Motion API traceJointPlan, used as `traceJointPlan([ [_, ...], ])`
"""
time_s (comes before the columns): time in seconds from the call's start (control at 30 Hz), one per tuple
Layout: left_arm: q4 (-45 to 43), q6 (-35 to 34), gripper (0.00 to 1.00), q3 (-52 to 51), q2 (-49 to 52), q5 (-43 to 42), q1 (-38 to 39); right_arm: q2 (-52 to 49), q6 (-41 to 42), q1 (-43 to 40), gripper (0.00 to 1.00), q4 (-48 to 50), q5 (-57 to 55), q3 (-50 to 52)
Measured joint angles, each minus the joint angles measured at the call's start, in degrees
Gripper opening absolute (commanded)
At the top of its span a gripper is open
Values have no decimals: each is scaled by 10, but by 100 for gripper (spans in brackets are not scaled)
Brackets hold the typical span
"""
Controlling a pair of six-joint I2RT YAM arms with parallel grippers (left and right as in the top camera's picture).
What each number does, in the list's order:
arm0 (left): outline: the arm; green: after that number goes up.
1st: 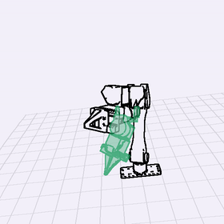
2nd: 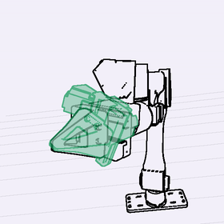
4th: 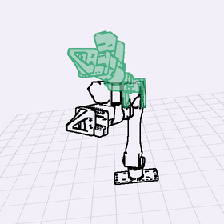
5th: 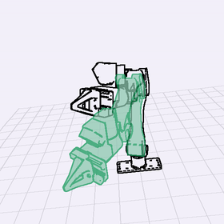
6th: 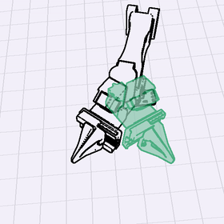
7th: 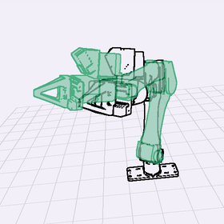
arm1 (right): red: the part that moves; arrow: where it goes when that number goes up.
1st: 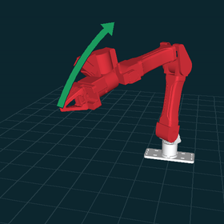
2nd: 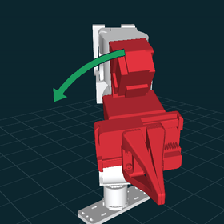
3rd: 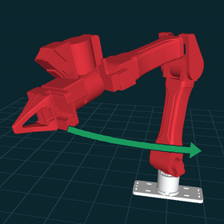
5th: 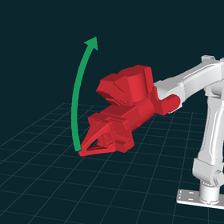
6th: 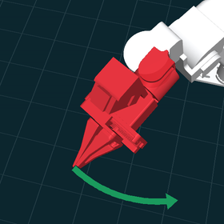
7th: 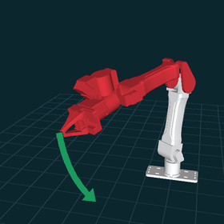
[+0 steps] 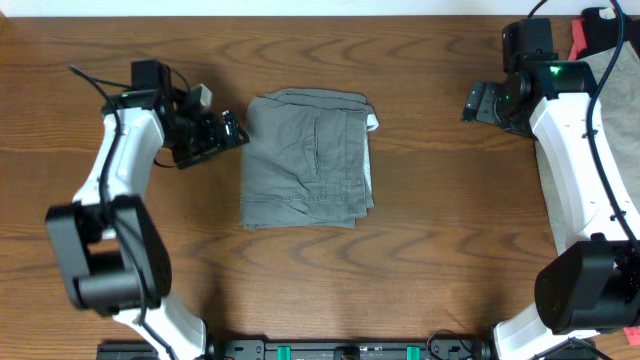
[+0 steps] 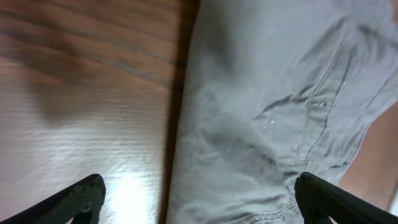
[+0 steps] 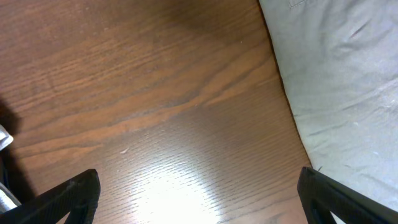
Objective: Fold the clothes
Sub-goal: 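Move the left gripper to the folded shorts' left side and grasp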
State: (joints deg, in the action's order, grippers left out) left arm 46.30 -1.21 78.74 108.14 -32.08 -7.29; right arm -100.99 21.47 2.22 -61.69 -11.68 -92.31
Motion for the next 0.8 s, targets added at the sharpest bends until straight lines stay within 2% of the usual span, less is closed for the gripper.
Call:
traceJointPlan([
  [0.33,4,68,99,0,105,-99,1,0,0,0,99,0,0,0],
  [0.37,3,74,96,0,105,-102,1,0,0,0,99,0,0,0],
  [0.4,3,76,90,0,106,-104,1,0,0,0,99,0,0,0],
  [0.5,-8,88,50,-2,112,-108,3,0,0,0,99,0,0,0],
  [0.53,-14,89,39,-3,114,-108,4,0,0,0,99,0,0,0],
  [0.63,-25,91,26,-6,119,-108,10,0,0,0,99,0,0,0],
  [0.67,-30,92,20,-6,119,-108,13,0,0,0,99,0,0,0],
  [0.7,-33,90,10,-6,119,-108,16,0,0,0,99,0,0,0],
  [0.73,-39,90,6,-6,119,-109,19,0,0,0,100,0,0,0],
  [0.8,-58,85,6,-6,120,-108,22,0,0,0,99,0,0,0],
])
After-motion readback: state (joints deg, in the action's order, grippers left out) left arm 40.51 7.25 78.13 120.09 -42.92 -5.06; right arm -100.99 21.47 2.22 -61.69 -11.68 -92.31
